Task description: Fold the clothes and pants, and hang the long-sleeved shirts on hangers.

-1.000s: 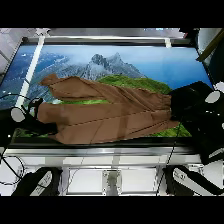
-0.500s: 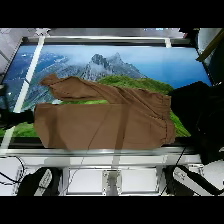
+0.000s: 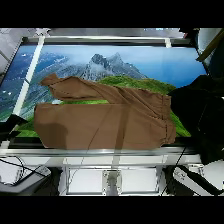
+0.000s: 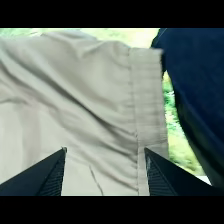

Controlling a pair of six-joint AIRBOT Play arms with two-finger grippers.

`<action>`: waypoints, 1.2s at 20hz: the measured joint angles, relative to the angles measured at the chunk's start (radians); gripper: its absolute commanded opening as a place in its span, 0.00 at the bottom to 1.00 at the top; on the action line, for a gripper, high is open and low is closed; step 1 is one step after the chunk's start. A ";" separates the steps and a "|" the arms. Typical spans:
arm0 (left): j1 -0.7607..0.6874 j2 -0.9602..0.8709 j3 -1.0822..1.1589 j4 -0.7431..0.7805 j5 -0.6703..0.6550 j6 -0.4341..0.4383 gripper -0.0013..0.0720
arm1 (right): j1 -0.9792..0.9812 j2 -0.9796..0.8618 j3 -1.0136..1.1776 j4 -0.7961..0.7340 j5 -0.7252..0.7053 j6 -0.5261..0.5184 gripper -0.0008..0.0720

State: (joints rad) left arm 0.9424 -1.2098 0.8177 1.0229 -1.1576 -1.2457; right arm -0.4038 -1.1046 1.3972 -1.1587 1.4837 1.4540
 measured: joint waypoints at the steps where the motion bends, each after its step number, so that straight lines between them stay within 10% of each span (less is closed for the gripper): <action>1: 0.020 -0.048 0.000 -0.063 0.010 0.043 0.98 | 0.000 0.000 0.001 0.003 0.013 0.000 0.74; 9: 0.038 -0.228 0.009 -0.268 0.085 0.224 0.87 | 0.000 0.000 0.003 0.021 0.066 0.043 0.74; 24: -0.070 -0.324 0.088 -0.296 0.124 0.266 0.66 | 0.000 0.000 0.003 0.030 0.071 0.062 0.74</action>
State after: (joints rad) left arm 0.8722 -1.5341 0.9054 0.7265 -1.0332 -0.9798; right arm -0.4034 -1.1046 1.4002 -1.1290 1.5551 1.5158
